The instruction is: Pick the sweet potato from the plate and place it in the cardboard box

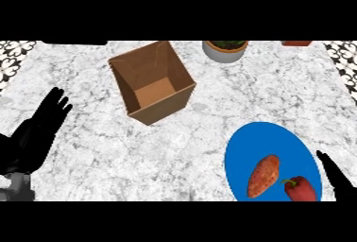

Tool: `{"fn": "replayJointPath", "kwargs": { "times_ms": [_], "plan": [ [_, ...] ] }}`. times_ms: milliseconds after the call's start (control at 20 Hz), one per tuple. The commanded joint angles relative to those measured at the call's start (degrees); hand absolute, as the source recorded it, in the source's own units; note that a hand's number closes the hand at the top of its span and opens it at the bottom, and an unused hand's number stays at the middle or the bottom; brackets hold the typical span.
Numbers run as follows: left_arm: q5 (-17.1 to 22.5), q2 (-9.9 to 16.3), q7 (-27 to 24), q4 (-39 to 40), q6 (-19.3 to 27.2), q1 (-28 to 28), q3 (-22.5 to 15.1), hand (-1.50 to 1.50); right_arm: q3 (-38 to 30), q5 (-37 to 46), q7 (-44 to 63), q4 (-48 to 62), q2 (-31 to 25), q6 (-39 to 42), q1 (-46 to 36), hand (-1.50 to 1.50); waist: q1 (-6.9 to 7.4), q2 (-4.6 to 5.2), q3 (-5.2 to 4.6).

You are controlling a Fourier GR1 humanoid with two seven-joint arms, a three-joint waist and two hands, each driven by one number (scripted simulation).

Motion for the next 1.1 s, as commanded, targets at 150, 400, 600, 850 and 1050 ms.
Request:
{"fn": "replayJointPath", "kwargs": {
  "times_ms": [150,400,600,850,1050],
  "plan": [
    [-0.6,-0.5,1.8,-5.3,0.4,3.9,0.4,0.0,3.0,-1.0,13.3,3.4,4.3,6.9,-8.0,-1.5,-0.55,-0.42,0.12],
    [-0.1,0.5,1.0,2.6,-2.0,-0.9,4.3,0.0,1.2,-2.3,14.5,4.8,5.5,9.8,-12.3,-1.5,-1.54,-0.35,0.1],
    [-2.0,-1.6,0.8,1.3,-2.5,0.6,3.0,0.0,1.6,-0.8,11.6,8.3,9.1,9.5,-14.4,-1.5,-1.57,-0.38,0.13],
    [-2.9,-2.5,0.1,-0.3,-3.9,2.5,3.8,0.0,0.5,3.2,8.8,10.3,10.5,9.6,-15.6,-1.5,-1.45,-0.45,0.14],
    [-2.6,-2.6,0.7,-0.8,-3.7,1.6,5.2,0.0,2.9,5.4,9.6,12.7,11.9,11.7,-16.7,-1.5,-1.47,-0.46,0.13]
  ]
}}
